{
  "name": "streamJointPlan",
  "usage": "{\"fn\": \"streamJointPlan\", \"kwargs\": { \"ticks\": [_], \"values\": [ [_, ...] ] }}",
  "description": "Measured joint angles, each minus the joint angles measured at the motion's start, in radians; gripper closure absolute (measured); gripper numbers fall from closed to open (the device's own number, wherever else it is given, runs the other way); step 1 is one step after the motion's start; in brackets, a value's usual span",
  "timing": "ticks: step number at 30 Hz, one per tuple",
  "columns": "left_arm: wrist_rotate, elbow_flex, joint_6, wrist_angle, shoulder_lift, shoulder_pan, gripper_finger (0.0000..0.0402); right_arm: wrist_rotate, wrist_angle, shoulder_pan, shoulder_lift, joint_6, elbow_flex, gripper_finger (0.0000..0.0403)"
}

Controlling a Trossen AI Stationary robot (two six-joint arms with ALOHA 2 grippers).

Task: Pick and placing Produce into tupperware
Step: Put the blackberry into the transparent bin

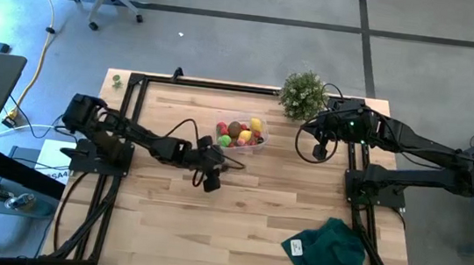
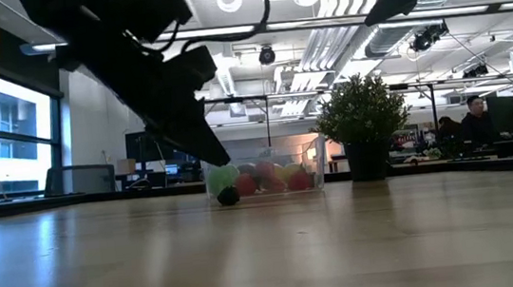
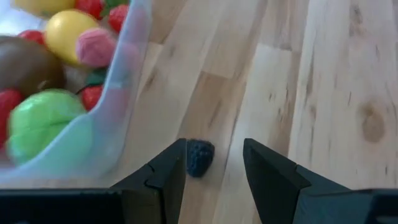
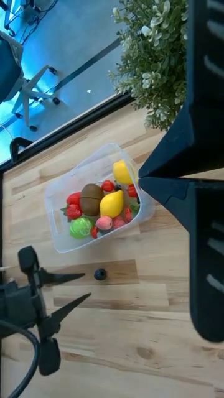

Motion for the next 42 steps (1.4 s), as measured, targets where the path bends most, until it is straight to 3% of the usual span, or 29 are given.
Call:
{"fn": "streamJointPlan", "kwargs": {
  "ticks": [6, 17, 29, 42],
  "values": [
    [0.096, 0.000, 0.037, 0.074, 0.061, 0.045, 0.0254, 0.000, 0.000, 0.000, 0.000, 0.000, 0.000, 0.0402],
    [0.089, 0.000, 0.083, 0.124, 0.076, 0.051, 0.0252, 0.000, 0.000, 0.000, 0.000, 0.000, 0.000, 0.0402],
    [0.079, 0.001, 0.150, 0.124, 0.095, 0.055, 0.0156, 0.000, 0.000, 0.000, 0.000, 0.000, 0.000, 0.0402],
    [0.060, 0.002, 0.161, 0.182, 0.171, 0.055, 0.0164, 0.000, 0.000, 0.000, 0.000, 0.000, 0.000, 0.0402]
  ]
}}
